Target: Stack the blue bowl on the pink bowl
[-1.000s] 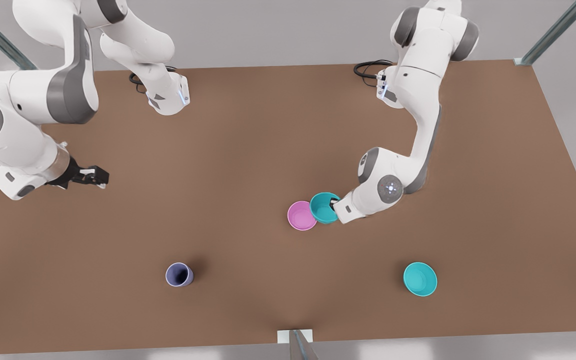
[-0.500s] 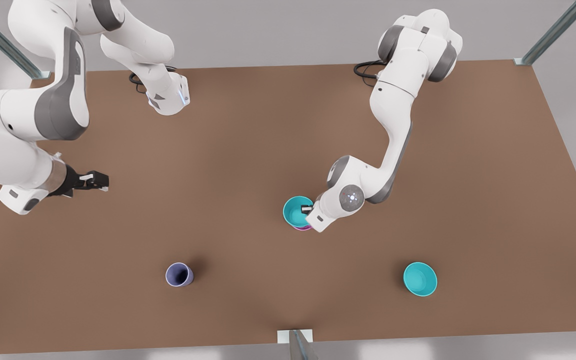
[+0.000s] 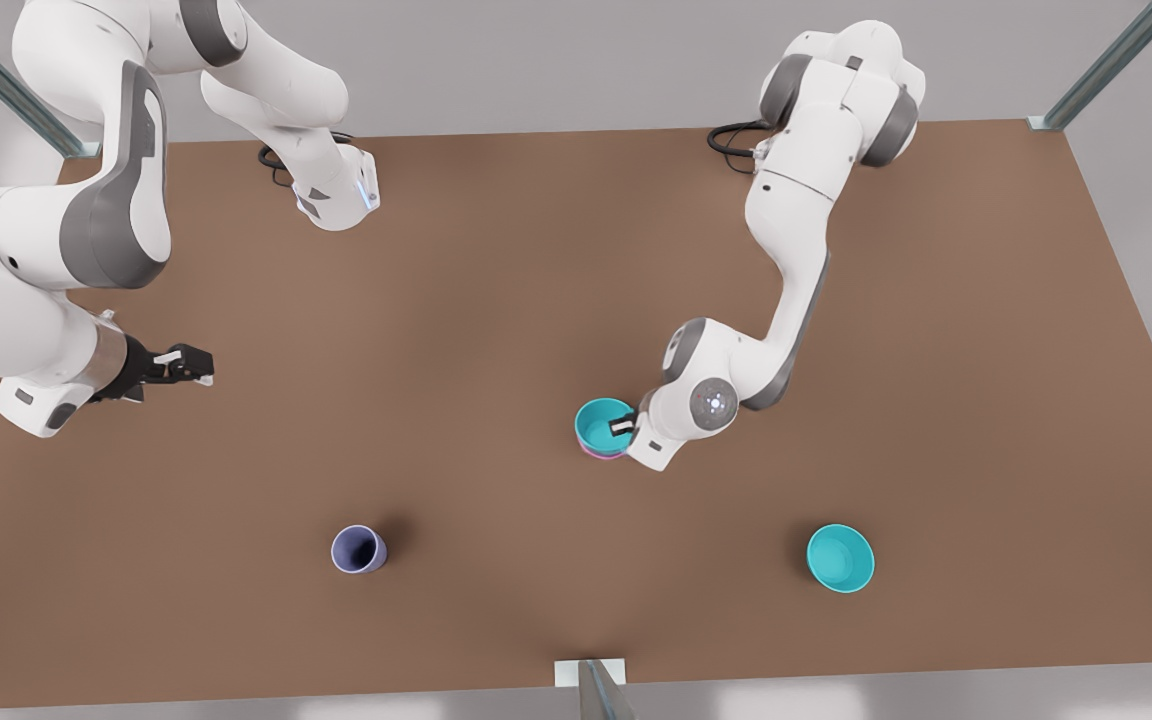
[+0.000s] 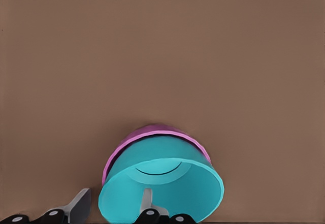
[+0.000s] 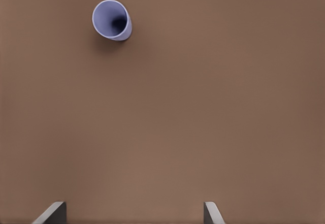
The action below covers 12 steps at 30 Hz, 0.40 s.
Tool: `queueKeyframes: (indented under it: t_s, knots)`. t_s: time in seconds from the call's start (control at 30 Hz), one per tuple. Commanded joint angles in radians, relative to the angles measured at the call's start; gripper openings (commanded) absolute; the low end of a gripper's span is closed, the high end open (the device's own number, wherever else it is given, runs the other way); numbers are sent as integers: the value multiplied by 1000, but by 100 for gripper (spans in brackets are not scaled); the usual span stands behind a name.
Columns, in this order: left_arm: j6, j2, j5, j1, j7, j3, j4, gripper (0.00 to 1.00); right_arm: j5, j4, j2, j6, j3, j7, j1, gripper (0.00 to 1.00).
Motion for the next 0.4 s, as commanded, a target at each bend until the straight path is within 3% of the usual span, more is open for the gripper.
queueKeyframes:
  t_s: [0.0, 0.07, 0.1, 0.17, 0.23, 0.37]
  knots:
    - [-369, -139, 151, 75, -172, -4, 31, 100, 1, 1, -1, 2, 0, -59, 0, 100]
    - [-709, -326, 257, 221, 30, -4, 138, 100, 2, 1, 4, 2, 0, -59, 0, 100]
    - [-777, -376, 309, 263, 165, -2, 149, 100, 4, 1, 6, 2, 0, -59, 0, 100]
    - [-924, -382, 381, 326, 519, -3, 272, 100, 4, 1, 6, 2, 0, -59, 0, 100]
    - [-910, -489, 430, 312, 644, 21, 230, 100, 4, 2, 6, 4, 0, -59, 0, 100]
    - [-920, -486, 407, 299, 643, 29, 237, 100, 4, 2, 7, 4, 0, -59, 0, 100]
